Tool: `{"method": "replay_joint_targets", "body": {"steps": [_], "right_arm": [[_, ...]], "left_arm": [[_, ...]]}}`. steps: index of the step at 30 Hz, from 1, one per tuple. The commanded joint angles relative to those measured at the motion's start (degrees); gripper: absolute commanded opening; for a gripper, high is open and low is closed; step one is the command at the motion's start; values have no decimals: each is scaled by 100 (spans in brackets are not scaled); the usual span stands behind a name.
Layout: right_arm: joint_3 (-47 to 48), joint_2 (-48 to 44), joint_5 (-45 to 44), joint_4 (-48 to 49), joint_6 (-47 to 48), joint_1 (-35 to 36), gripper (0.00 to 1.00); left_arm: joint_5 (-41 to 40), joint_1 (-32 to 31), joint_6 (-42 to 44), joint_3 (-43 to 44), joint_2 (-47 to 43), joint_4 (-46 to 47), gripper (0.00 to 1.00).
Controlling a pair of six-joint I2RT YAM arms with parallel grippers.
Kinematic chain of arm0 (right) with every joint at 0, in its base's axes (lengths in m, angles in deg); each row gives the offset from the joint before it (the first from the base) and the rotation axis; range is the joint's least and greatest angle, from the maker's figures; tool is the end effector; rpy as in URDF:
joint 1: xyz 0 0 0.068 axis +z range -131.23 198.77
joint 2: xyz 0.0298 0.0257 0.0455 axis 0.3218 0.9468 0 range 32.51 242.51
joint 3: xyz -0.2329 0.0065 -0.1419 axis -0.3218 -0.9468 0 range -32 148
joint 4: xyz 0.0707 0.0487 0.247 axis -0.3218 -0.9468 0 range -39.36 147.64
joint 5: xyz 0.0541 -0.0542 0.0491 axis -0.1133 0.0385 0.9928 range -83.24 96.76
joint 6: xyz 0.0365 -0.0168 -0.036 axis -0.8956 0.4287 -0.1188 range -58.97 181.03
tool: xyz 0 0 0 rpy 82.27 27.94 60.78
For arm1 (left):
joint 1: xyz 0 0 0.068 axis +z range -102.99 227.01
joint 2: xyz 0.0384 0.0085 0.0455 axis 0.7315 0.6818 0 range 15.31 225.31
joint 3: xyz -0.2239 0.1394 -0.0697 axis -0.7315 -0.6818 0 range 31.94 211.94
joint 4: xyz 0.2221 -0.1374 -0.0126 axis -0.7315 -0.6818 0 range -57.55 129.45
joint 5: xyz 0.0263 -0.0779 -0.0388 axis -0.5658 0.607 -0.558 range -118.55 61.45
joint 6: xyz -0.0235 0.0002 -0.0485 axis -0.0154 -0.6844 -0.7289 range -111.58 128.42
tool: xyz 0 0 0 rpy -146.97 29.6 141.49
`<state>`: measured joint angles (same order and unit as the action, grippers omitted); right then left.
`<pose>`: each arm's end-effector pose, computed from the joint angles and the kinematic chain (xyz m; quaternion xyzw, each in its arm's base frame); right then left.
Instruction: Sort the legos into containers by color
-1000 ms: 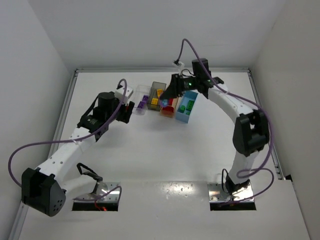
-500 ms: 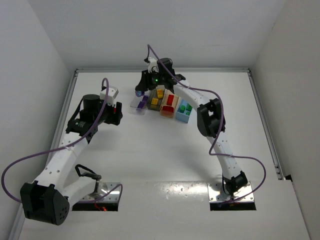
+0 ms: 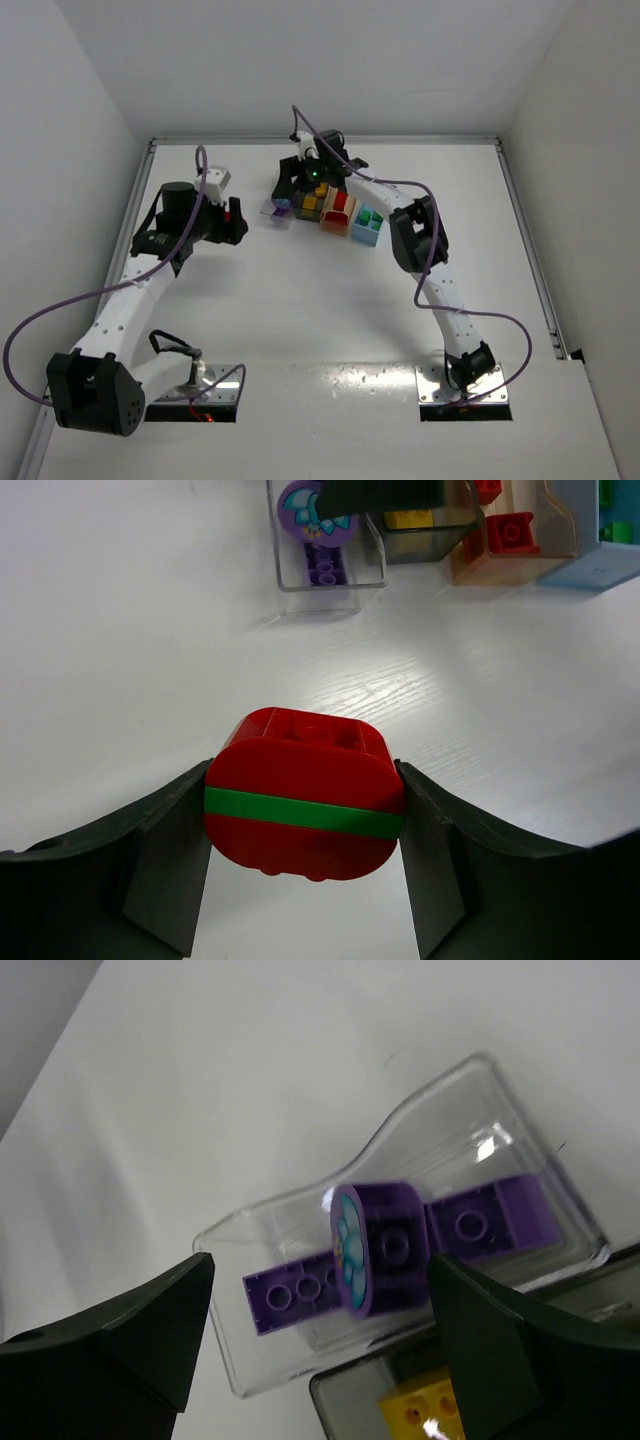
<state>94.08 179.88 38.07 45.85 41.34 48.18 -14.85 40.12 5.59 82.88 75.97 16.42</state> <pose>0.4960 0.3010 0.1658 -0.1998 0.8326 0.4064 0.3188 0.2309 -0.0364 0.3027 0.0880 0.8689 -0.1446 0.4651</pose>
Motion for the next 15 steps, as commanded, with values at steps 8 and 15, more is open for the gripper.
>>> {"method": "replay_joint_targets", "body": {"steps": [8, 15], "right_arm": [[-3183, -3313, 342, 1020, -53, -199, 89], [-5601, -5471, -914, 1705, -1377, 20, 89]], "left_arm": [[863, 496, -3244, 338, 736, 1202, 10], [696, 277, -5294, 285, 1271, 1800, 9]]}}
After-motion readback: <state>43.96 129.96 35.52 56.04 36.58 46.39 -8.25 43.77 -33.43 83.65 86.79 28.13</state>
